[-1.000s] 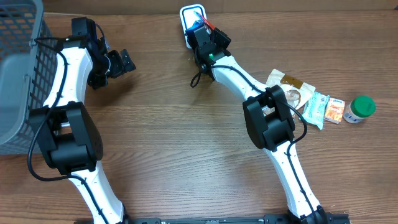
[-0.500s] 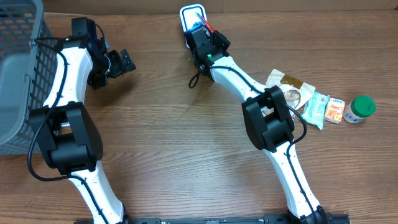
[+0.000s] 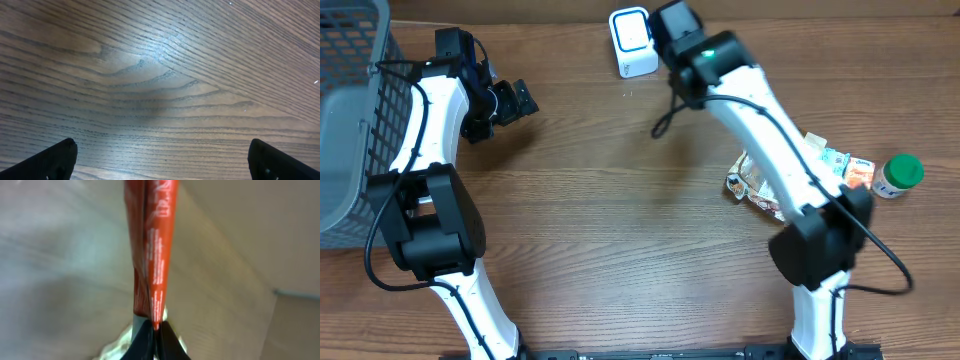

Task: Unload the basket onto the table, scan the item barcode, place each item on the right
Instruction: 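Carry the red snack stick right and release it beside the snack bag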

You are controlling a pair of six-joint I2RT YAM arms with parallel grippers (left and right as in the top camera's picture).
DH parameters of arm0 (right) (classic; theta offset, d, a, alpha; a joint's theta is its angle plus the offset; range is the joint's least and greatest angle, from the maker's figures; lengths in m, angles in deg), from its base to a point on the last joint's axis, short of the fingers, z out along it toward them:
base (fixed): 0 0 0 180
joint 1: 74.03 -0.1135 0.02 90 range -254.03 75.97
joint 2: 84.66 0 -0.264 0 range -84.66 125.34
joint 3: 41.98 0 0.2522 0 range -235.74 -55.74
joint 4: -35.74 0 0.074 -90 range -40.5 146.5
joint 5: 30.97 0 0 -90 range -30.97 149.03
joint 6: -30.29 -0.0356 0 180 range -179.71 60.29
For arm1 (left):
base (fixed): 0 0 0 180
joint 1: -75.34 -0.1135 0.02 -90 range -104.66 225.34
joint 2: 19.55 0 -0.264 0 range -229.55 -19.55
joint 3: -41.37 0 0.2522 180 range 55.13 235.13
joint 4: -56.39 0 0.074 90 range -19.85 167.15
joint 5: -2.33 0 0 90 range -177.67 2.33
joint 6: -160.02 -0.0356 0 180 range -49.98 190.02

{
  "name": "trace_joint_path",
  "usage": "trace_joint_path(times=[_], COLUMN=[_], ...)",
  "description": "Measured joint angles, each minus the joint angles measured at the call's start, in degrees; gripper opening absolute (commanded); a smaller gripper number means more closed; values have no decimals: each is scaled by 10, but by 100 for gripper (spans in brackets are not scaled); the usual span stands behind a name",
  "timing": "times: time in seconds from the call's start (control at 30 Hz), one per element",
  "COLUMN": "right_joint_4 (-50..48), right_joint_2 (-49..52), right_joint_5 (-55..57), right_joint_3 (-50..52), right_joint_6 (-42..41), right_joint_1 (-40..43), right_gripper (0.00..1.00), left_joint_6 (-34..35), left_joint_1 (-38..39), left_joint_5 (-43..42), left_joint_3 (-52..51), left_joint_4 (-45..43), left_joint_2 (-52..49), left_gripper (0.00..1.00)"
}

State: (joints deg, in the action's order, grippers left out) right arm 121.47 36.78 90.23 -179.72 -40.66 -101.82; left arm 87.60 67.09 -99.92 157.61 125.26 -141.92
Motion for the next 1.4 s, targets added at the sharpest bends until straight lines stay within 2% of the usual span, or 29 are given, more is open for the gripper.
trace_joint_path(times=[0.2,0.23,0.37,0.47,0.5,0.53,0.57,0.93,1.4], right_joint_4=[208,226,252,251,252,252,252,245,151], right_joint_2=[-12,-11,-10,-10,-10,-10,-10,-10,-10], right_joint_5=[-48,-56,-85,-115,-127,-136,-144,-177,-179], right_joint_3=[-2,-1,-1,-1,-1,-1,-1,-1,-1], right_joint_6=[-10,-10,-23,-43,-48,-52,-54,-66,-68], right_joint_1=[57,68,116,145,153,159,165,185,185], right_gripper=[7,4,4,15,22,54,100,100,100], left_joint_6=[0,0,0,0,0,0,0,0,0], left_joint_1=[0,0,0,0,0,0,0,0,0], left_joint_5=[0,0,0,0,0,0,0,0,0], left_joint_3=[0,0,0,0,0,0,0,0,0], left_joint_4=[0,0,0,0,0,0,0,0,0], left_joint_2=[0,0,0,0,0,0,0,0,0], left_gripper=[99,100,100,100,100,100,100,100,100])
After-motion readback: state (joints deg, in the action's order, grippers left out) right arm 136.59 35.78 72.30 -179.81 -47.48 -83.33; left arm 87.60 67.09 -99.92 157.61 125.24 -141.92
